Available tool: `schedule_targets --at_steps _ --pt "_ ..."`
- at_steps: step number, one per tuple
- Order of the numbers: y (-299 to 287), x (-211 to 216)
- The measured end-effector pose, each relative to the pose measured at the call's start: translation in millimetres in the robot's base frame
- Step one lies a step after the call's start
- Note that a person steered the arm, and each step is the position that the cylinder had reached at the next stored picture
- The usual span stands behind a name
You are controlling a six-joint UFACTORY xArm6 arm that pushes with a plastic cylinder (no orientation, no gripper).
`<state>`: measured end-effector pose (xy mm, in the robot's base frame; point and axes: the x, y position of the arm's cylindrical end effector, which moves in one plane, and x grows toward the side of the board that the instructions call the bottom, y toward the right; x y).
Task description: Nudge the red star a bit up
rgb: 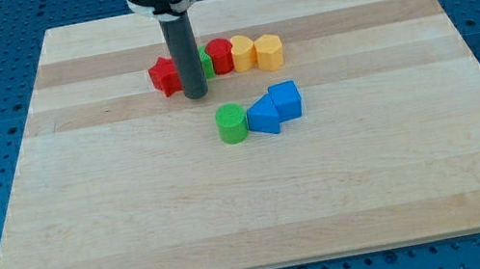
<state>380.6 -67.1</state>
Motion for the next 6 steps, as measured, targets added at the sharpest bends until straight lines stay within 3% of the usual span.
schedule_targets --at_steps 6 --pt "-24.1 -11.9"
